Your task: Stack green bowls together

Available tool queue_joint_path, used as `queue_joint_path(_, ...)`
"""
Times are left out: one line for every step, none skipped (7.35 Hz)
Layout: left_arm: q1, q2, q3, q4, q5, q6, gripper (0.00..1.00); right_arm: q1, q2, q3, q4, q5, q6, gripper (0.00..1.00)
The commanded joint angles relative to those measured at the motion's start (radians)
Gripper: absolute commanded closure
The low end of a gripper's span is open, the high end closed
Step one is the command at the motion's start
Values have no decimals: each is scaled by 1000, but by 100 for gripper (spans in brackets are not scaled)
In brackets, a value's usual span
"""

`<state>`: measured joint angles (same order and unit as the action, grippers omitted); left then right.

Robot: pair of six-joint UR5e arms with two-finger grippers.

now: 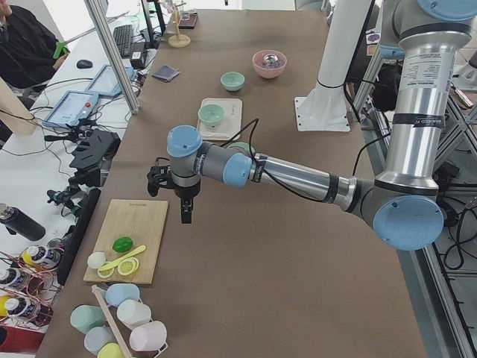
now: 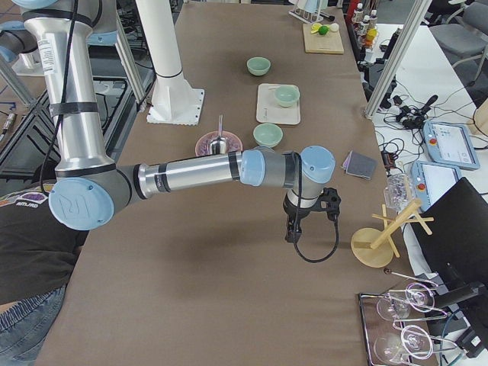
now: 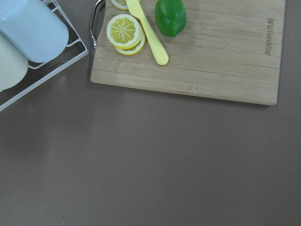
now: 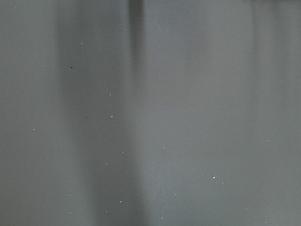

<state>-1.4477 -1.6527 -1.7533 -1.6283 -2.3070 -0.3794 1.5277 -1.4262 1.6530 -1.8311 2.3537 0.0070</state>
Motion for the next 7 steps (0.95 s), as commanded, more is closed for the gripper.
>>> queue_joint_path(41, -13, -49, -11, -18, -47, 2, -46, 48, 4, 1, 2, 39, 0)
queue_joint_path(58, -36, -60, -12, -67, -182, 2, -78, 85, 2, 1, -1, 80, 0)
queue_joint_path(120, -44, -52, -16, -52, -229, 2, -116, 105, 4, 4, -1, 111, 0)
queue_joint_path(125, -38, -25, -60, -72, -231, 2, -171, 156, 1, 9, -19, 187, 0)
queue_joint_path(128, -42, 24, -156, -160, -249, 2, -204, 167, -7, 56, -33, 258, 0)
queue_joint_path(139, -44, 26, -186, -149, -316, 2, -245, 149, -12, 150, -39, 260, 0)
queue_joint_path(170, -59, 20, -188, -123, -334, 2, -270, 139, -44, 214, -47, 260, 0)
